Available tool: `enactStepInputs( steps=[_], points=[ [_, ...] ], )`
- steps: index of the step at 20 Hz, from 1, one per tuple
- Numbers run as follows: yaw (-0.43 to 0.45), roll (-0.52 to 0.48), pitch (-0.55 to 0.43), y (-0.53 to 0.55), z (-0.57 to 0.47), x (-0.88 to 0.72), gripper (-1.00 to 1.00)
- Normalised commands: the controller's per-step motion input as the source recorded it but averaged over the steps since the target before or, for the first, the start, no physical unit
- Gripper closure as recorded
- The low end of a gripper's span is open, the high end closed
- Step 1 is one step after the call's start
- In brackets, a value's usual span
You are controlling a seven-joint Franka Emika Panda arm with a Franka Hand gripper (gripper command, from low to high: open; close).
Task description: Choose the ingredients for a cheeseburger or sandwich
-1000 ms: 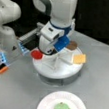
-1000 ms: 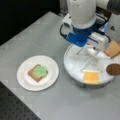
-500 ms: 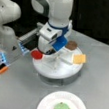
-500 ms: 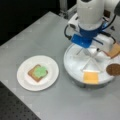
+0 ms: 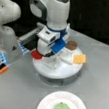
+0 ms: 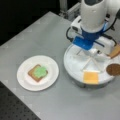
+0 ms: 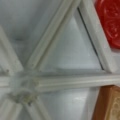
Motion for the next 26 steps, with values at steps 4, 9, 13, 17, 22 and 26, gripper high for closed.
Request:
enactStepInputs(
  steps=[4, 9, 13, 17, 22, 26],
  points=[
    [-0.106, 0.010, -0.314, 0.19, -0.18, -0.26, -1.00],
    [-0.118, 0.016, -0.281, 0.22, -0.14, -0.23, -1.00],
    [-0.093, 0.040, -0.246, 0.15, -0.12, -0.20, -1.00],
    [-0.081, 0.043, -0.239, 0.08, -0.16, -0.16, -1.00],
    [-0.056, 0.044, -0.213, 0.05, -0.17, -0.15, -1.00],
    [-0.050, 0.048, -0.189, 0.05, -0.16, -0.12, -1.00]
  ],
)
